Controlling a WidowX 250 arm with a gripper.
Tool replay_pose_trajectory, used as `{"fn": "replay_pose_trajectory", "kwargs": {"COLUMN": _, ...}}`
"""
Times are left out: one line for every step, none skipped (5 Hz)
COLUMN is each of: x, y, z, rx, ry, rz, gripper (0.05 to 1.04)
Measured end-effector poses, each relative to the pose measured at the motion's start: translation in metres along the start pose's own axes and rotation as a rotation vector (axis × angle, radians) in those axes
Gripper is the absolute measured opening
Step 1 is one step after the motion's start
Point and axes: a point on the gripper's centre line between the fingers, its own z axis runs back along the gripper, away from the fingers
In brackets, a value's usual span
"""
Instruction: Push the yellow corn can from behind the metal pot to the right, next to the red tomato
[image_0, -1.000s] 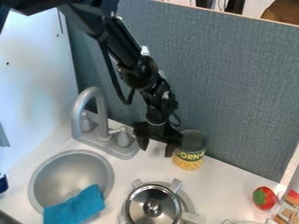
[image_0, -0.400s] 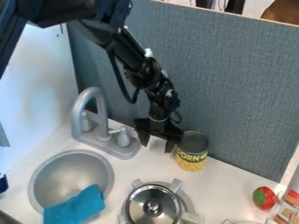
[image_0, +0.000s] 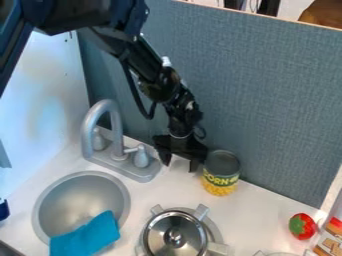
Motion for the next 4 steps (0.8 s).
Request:
{"fn": "replay_pose_trajectory", "kwargs": {"x": 0.006, "y": -0.012, "z": 0.0, "rx": -0.055, "ry": -0.048, "rz": 0.001, "gripper": 1.0}}
{"fn": "replay_pose_trajectory", "kwargs": {"x": 0.001, "y": -0.022, "z": -0.001, "rx": -0.095, "ry": -0.054, "rz": -0.002, "gripper": 1.0}}
{"fn": "replay_pose_trajectory", "kwargs": {"x": -0.002, "y": -0.028, "z": -0.002, "rx": -0.105, "ry": -0.051, "rz": -0.009, "gripper": 1.0}}
{"fn": "replay_pose_trajectory", "kwargs": {"x": -0.004, "y": -0.036, "z": -0.001, "rx": -0.118, "ry": -0.048, "rz": -0.013, "gripper": 1.0}}
